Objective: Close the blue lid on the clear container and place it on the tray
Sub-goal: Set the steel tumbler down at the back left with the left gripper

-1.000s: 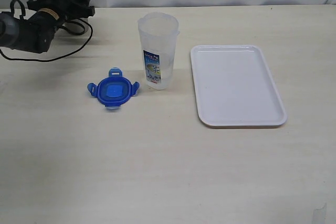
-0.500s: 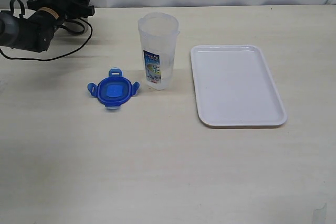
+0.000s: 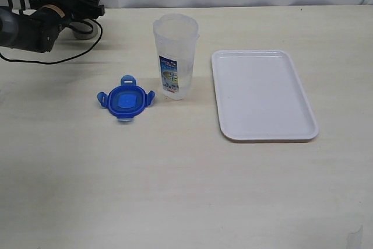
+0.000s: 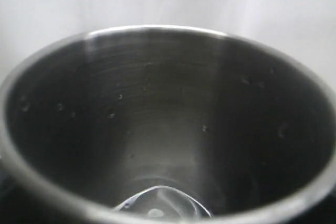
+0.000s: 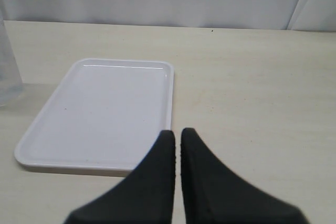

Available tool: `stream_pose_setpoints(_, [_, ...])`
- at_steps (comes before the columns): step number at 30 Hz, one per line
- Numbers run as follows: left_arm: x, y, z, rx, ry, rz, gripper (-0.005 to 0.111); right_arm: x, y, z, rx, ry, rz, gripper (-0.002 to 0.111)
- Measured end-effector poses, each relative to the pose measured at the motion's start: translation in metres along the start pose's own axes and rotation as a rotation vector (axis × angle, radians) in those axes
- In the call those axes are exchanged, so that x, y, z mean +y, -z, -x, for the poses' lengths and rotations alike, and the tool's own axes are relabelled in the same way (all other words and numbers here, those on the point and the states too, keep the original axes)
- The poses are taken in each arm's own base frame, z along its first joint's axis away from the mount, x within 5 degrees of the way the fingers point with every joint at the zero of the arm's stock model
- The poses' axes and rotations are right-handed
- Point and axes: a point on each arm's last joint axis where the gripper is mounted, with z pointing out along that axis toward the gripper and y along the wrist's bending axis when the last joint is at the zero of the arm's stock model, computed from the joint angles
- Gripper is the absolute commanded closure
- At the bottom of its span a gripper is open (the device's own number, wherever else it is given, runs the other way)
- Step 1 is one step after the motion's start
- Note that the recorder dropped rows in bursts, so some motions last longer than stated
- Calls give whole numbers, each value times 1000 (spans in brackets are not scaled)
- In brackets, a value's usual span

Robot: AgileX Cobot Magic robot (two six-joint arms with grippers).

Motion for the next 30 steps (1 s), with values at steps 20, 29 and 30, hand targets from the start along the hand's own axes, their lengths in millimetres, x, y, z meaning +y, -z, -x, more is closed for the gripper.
stream_pose_setpoints(20, [2, 1, -6, 82, 26, 22, 2, 0, 0, 0, 0, 0, 0, 104])
stream_pose_setpoints(29, [1, 18, -14, 132, 23, 19, 2, 0, 0, 0, 0, 0, 0, 104])
stream_pose_setpoints(30, [0, 22, -13, 124, 24, 17, 2, 0, 0, 0, 0, 0, 0, 104])
